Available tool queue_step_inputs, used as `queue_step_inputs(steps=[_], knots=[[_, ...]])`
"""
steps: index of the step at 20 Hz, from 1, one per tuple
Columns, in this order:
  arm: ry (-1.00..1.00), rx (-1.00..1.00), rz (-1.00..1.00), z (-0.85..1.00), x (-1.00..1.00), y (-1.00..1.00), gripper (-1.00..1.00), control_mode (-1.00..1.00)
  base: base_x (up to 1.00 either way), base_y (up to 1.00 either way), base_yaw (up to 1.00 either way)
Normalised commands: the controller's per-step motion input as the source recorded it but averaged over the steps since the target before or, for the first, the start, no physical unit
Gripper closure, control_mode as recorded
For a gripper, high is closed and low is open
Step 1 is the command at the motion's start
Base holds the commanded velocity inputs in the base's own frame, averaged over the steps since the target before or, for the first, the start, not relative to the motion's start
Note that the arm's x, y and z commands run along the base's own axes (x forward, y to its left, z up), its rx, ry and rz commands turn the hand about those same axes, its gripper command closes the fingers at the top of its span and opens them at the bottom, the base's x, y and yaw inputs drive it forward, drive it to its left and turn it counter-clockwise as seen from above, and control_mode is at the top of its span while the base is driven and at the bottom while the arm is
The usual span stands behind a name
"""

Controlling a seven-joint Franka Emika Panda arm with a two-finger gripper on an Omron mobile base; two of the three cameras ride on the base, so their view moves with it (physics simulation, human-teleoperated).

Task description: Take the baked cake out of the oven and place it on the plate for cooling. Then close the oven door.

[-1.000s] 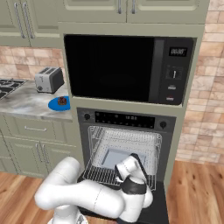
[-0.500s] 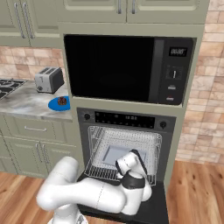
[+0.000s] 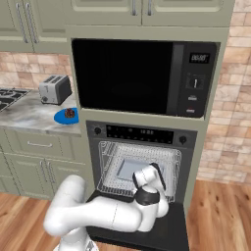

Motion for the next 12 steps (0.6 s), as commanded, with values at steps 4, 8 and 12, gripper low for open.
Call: queue_step_inputs(steps=[4,8,12], knots=[[0.0,0.0,0.0,-0.2,0.33,0.09,-1.0,-1.0,0.0,0.0,0.0],[0.0,-0.01,0.0,-0.34,0.33,0.09,-1.0,-1.0,0.0,0.0,0.0],[-0.02,-0.01,0.0,-0.45,0.26,0.1,-1.0,-1.0,0.0,0.0,0.0]])
